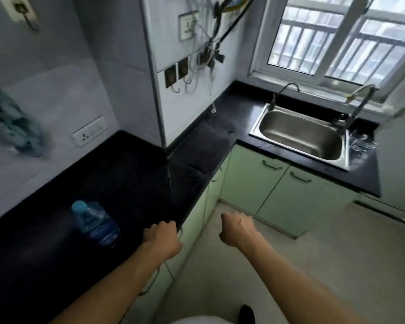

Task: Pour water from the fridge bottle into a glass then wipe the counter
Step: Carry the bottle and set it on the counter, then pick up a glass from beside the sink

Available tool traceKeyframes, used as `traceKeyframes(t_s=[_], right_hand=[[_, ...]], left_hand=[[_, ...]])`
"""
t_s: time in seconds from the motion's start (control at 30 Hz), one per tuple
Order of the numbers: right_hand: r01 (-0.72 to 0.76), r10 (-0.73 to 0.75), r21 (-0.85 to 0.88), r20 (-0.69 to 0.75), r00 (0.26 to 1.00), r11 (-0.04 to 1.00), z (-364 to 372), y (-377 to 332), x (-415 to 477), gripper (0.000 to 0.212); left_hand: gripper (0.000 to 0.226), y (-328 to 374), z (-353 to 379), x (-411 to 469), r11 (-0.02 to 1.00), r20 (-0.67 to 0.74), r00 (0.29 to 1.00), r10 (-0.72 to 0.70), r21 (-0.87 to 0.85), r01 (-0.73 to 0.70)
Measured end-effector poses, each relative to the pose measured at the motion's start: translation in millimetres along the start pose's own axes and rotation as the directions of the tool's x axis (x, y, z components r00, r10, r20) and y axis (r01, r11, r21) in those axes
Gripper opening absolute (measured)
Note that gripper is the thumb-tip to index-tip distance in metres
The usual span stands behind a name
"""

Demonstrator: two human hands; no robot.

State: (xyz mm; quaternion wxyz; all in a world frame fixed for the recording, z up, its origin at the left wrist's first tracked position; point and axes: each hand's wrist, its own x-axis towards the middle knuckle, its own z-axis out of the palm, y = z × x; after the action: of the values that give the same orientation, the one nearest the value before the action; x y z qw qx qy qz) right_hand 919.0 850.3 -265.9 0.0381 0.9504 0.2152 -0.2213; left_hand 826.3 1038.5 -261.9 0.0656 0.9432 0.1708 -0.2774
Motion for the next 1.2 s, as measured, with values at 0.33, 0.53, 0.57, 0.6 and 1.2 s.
traceKeyframes(t_s=[0.33,0.53,0.57,0.6,1.2], right_hand=[[-0.294,0.295,0.173,0.019,0.955,0.94,0.7,231.8,-57.6,0.024],[-0.35,0.373,0.259,-0.041,0.927,0.9,-6.2,360.0,-83.4,0.025],[-0.358,0.383,0.266,-0.047,0.923,0.895,-8.9,373.8,-85.9,0.027],[-0.368,0.395,0.275,-0.046,0.918,0.888,-12.2,389.2,-87.8,0.029],[-0.541,0.562,0.349,0.047,0.826,0.765,-62.7,602.5,37.7,0.031]], left_hand=[[0.052,233.0,-27.6,14.7,0.976,-0.027,0.979,0.2,0.097,-0.197],[0.054,372.1,-25.6,25.2,0.945,-0.033,0.955,0.294,0.156,-0.286],[0.052,386.9,-27.5,25.4,0.94,-0.032,0.951,0.309,0.165,-0.299],[0.051,403.6,-30.0,26.9,0.933,-0.032,0.946,0.323,0.178,-0.312],[0.057,620.6,-108.5,210.2,0.808,0.04,0.855,0.517,0.308,-0.502]])
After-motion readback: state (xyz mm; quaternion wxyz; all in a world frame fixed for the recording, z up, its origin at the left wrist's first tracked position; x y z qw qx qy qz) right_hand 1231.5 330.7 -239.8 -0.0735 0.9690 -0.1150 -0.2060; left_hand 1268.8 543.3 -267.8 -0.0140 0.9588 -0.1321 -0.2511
